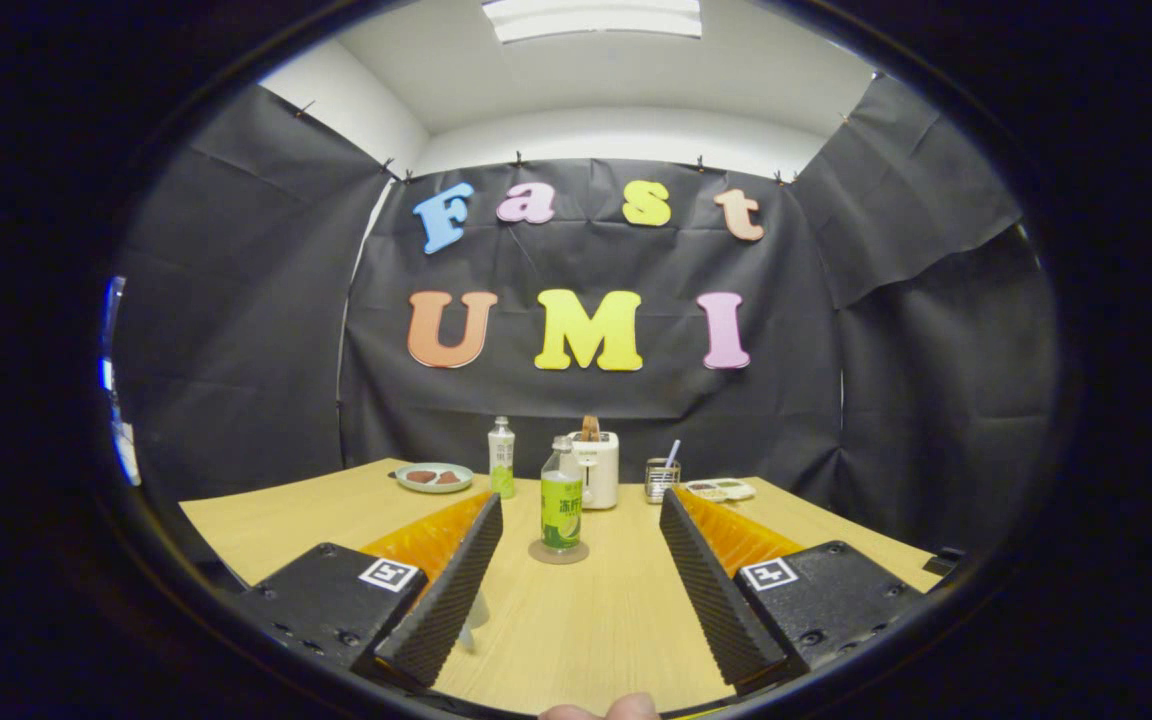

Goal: Take the bottle from table, then pour the juice into the cup, finally place the bottle on the coaster

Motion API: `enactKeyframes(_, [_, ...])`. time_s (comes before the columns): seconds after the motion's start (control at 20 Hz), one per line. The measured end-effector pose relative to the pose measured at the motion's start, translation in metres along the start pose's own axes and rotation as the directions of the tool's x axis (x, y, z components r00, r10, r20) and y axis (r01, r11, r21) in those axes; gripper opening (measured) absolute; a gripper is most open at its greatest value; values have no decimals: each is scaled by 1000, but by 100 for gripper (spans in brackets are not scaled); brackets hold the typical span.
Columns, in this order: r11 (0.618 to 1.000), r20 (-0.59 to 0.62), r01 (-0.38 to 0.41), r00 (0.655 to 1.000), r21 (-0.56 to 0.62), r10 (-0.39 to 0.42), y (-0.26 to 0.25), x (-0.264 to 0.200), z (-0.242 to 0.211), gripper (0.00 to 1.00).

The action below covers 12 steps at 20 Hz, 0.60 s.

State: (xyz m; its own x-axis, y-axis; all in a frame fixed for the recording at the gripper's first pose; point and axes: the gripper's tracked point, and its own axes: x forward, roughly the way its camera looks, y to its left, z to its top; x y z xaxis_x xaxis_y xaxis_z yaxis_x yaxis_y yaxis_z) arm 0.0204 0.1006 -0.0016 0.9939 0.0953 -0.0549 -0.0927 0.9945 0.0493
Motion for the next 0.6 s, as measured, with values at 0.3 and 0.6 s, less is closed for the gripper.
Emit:
enactKeyframes(0.3, [1000, 12, 31, 999, -5, -31, -11, 0, 4, 100])
enactKeyframes(0.6, [999, 22, 22, 1000, -25, -22, -4, 2, 6, 100])
